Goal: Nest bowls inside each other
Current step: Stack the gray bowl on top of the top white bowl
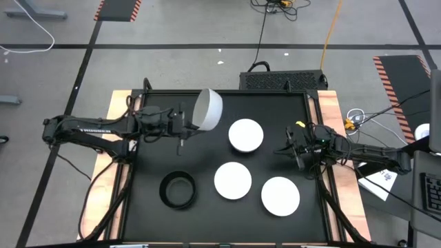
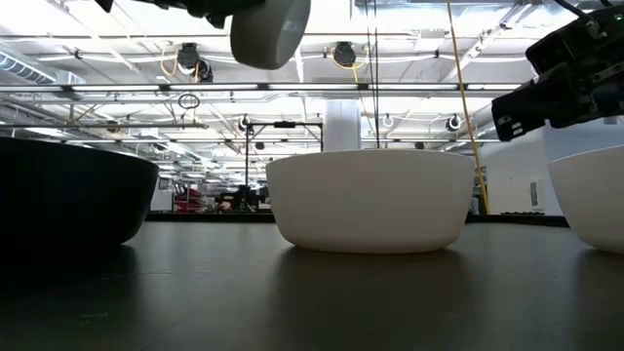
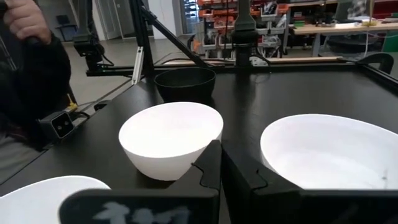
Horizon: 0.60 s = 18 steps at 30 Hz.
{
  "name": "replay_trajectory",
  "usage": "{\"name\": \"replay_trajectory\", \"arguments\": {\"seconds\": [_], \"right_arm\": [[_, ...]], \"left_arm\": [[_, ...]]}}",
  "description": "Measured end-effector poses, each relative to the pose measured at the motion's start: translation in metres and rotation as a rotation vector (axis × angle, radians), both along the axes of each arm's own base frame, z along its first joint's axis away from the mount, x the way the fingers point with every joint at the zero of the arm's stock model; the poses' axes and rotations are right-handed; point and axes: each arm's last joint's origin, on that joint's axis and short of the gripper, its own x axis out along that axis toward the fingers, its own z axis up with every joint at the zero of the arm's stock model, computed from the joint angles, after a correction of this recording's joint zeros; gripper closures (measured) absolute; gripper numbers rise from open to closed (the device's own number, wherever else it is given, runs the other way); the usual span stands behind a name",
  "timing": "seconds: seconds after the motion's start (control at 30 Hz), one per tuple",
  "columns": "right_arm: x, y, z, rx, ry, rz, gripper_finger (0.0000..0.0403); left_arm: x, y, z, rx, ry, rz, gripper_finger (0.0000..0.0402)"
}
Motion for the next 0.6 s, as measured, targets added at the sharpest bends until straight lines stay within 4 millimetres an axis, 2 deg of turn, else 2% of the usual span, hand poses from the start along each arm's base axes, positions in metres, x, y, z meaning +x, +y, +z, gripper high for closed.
{"name": "replay_trajectory", "arguments": {"seconds": [0.13, 0.43, 0.6], "right_arm": [[0.000, 0.000, 0.000, -0.002, -0.005, -0.003, 0.0403], [0.000, 0.000, 0.001, -0.007, -0.012, -0.004, 0.0403], [0.000, 0.000, 0.001, -0.007, -0.013, -0.005, 0.0403]], "left_arm": [[0.004, 0.000, -0.003, 0.004, 0.011, -0.017, 0.0401], [0.023, 0.001, -0.012, -0.107, 0.007, -0.043, 0.0401], [0.046, 0.004, -0.002, -0.107, 0.019, -0.059, 0.0401]]}}
